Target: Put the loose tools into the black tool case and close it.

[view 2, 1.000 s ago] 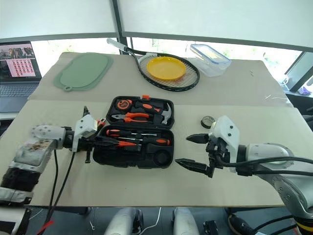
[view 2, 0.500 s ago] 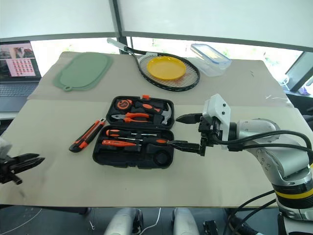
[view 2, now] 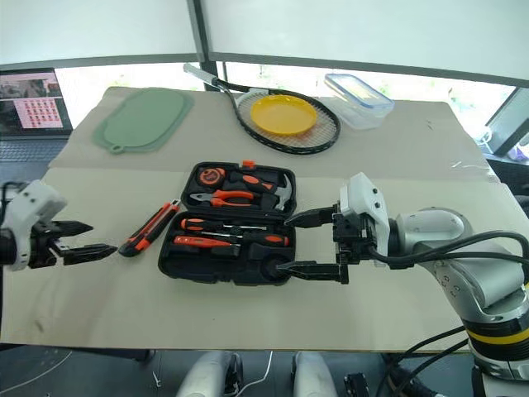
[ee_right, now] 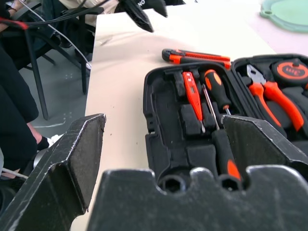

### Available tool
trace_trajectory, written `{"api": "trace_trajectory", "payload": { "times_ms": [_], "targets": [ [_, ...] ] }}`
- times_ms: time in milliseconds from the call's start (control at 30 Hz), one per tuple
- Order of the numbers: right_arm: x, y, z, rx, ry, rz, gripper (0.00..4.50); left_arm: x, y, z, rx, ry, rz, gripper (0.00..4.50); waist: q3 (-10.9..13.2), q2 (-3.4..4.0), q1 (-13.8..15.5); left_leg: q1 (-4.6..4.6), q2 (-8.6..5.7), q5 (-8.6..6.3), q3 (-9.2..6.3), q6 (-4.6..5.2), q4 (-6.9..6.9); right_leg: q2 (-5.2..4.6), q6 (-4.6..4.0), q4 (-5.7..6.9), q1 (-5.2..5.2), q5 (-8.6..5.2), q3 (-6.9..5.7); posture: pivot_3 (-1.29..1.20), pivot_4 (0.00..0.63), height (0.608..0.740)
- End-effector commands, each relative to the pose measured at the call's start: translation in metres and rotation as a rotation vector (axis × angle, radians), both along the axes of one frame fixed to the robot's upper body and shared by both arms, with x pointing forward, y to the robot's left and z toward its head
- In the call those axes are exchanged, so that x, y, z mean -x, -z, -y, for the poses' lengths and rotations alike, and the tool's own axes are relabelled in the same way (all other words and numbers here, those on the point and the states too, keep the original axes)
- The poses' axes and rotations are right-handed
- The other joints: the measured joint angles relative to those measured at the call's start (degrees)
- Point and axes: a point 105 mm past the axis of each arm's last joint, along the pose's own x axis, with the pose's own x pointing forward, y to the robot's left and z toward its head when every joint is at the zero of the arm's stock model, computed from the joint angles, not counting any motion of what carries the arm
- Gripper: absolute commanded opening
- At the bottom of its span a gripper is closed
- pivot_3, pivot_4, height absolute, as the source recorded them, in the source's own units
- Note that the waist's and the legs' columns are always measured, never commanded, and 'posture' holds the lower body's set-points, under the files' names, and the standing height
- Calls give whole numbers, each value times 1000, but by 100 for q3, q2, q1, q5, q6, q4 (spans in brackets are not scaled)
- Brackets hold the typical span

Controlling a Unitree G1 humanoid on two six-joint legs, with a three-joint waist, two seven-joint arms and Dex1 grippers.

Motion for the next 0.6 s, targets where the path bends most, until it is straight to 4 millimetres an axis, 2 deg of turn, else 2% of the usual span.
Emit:
{"api": "trace_trajectory", "payload": {
  "times_ms": [33, 133, 267, 400, 533, 600],
  "targets": [
    [2, -8, -4, -8, 24, 84, 4500, -21, 5, 7, -79, 6, -47, 4448, 0, 0, -11, 0, 3, 3, 2, -5, -2, 9, -3, 1, -2, -2, 2, 0, 150, 738],
    [7, -3, -5, 10, 29, 89, 4500, -38, 21, 8, -194, 61, -52, 4448, 0, 0, -22, 5, 1, 8, 14, -13, -13, 14, -9, 5, -5, -5, 4, 0, 150, 738],
    [10, -3, -4, 5, 52, 84, 4500, -52, 35, 3, -230, 31, -78, 4448, 3, -5, -2, -1, 1, 11, 24, -15, -20, 14, -10, 3, -11, -7, 4, 0, 150, 738],
    [12, -3, -2, 3, 70, 77, 4500, -53, 46, 14, -158, 49, -143, 4448, 4, -11, 19, -6, 0, 11, 20, -14, -9, 10, -7, 3, -9, -7, 0, 0, 150, 738],
    [12, -2, -2, 5, 87, 74, 4500, -52, 65, 4, -189, 32, -182, 4448, 1, -5, 27, 2, -1, 10, 8, -10, -7, 7, -3, 4, 2, -9, 0, 0, 150, 738],
    [12, -2, -2, 7, 88, 74, 4500, -55, 67, -2, -183, 11, -167, 3920, -6, 7, 33, 18, -1, 10, 6, -10, -7, 7, -3, 5, 15, -9, 1, 0, 150, 738]
  ]
}}
